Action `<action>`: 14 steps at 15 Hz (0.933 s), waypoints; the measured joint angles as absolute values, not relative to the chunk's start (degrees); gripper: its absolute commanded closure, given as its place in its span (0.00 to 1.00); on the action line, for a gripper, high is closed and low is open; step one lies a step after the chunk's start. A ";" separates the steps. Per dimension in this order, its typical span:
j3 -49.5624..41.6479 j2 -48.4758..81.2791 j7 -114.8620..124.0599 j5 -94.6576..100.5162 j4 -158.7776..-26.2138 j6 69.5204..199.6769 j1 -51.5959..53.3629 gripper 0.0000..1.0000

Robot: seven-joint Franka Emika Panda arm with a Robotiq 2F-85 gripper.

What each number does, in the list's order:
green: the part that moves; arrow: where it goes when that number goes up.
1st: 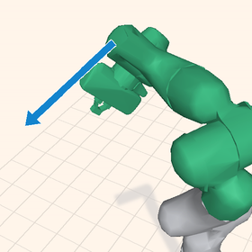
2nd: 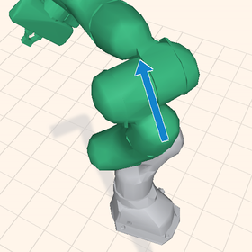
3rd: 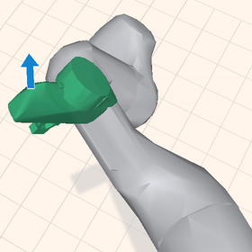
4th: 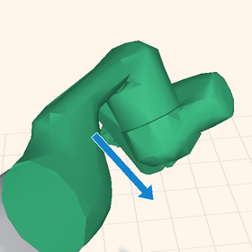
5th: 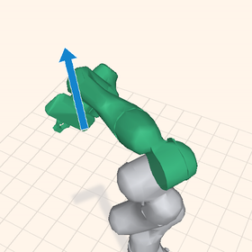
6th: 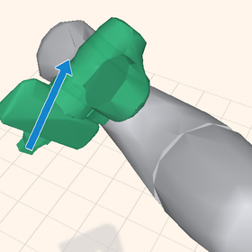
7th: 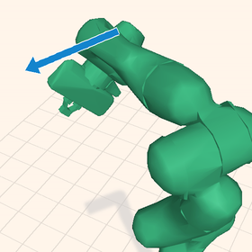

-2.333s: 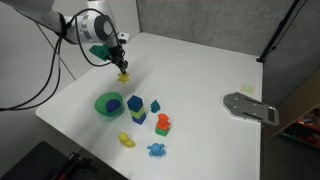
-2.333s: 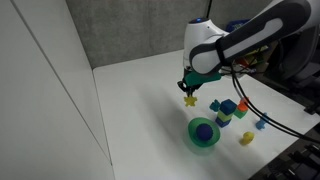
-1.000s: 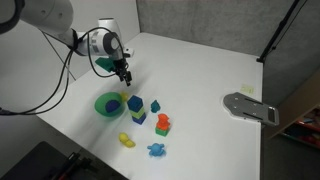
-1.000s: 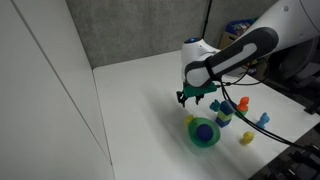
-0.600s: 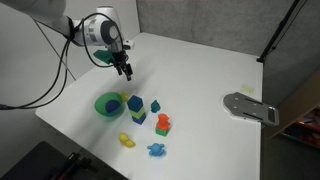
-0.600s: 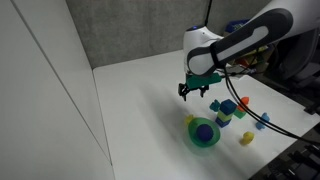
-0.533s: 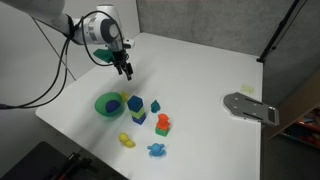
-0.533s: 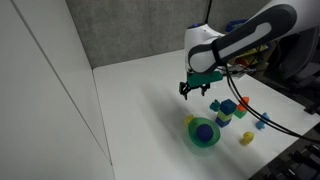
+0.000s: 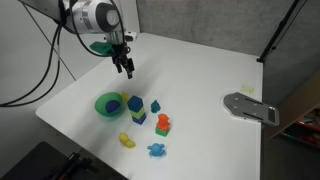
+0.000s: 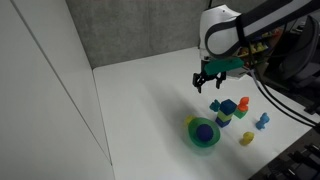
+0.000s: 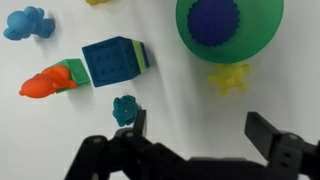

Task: Remove the yellow microbe toy from the green bowl and put it on the table

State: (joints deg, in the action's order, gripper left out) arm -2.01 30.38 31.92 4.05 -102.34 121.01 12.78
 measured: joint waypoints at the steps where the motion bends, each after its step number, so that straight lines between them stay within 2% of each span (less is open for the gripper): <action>1: -2.00 28.74 31.01 4.05 -103.92 120.69 12.37 0.00; 14: -1.80 4.41 24.28 3.19 -119.75 112.47 6.69 0.00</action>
